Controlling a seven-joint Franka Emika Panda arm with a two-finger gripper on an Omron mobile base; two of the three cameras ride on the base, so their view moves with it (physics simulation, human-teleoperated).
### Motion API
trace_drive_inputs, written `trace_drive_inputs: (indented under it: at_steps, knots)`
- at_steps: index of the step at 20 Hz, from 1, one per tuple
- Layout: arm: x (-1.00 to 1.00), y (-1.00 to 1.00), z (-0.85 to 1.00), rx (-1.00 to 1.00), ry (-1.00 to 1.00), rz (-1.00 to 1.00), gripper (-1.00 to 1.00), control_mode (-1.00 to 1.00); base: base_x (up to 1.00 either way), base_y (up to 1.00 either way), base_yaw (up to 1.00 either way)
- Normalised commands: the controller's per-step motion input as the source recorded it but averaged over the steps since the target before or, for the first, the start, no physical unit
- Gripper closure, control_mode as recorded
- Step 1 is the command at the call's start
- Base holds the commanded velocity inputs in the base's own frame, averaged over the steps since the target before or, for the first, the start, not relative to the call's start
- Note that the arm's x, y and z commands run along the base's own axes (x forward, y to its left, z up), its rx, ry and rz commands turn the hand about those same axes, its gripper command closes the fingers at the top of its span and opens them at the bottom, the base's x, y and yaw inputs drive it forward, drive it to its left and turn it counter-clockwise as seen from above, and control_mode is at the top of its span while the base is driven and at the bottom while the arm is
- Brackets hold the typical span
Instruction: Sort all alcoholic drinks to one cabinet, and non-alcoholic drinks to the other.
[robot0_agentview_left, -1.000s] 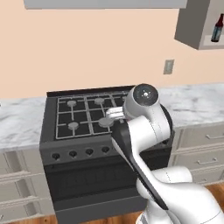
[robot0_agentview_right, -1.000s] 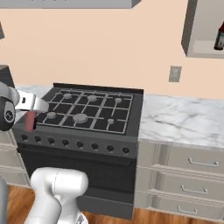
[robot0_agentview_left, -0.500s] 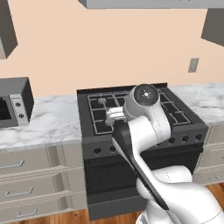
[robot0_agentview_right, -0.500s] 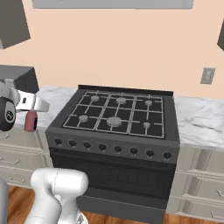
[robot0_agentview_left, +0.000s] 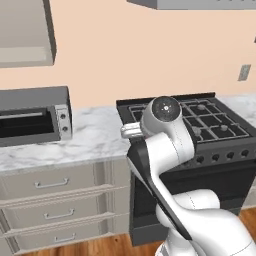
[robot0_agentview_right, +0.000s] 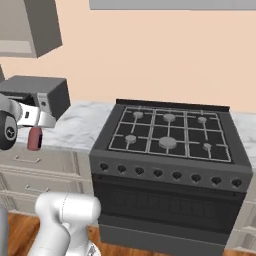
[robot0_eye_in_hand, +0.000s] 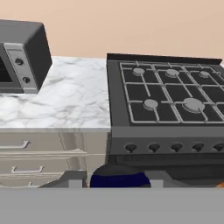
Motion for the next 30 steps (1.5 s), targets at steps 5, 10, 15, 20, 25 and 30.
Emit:
trace_drive_inputs:
  at_steps: [5,10,15,20,25,30]
  knots:
    - [0.0,0.0,0.0,0.0,0.0,0.0,1.0,1.0,0.17,0.59,-0.05]
    - [0.0,0.0,0.0,0.0,0.0,0.0,1.0,1.0,0.31,0.59,-0.07]
    - [0.0,0.0,0.0,0.0,0.0,0.0,1.0,1.0,0.4,0.65,-0.08]
    - [0.0,0.0,0.0,0.0,0.0,0.0,1.0,1.0,0.51,0.71,-0.07]
    - [0.0,0.0,0.0,0.0,0.0,0.0,1.0,1.0,0.49,0.55,-0.06]
    - [0.0,0.0,0.0,0.0,0.0,0.0,1.0,1.0,0.56,0.45,-0.07]
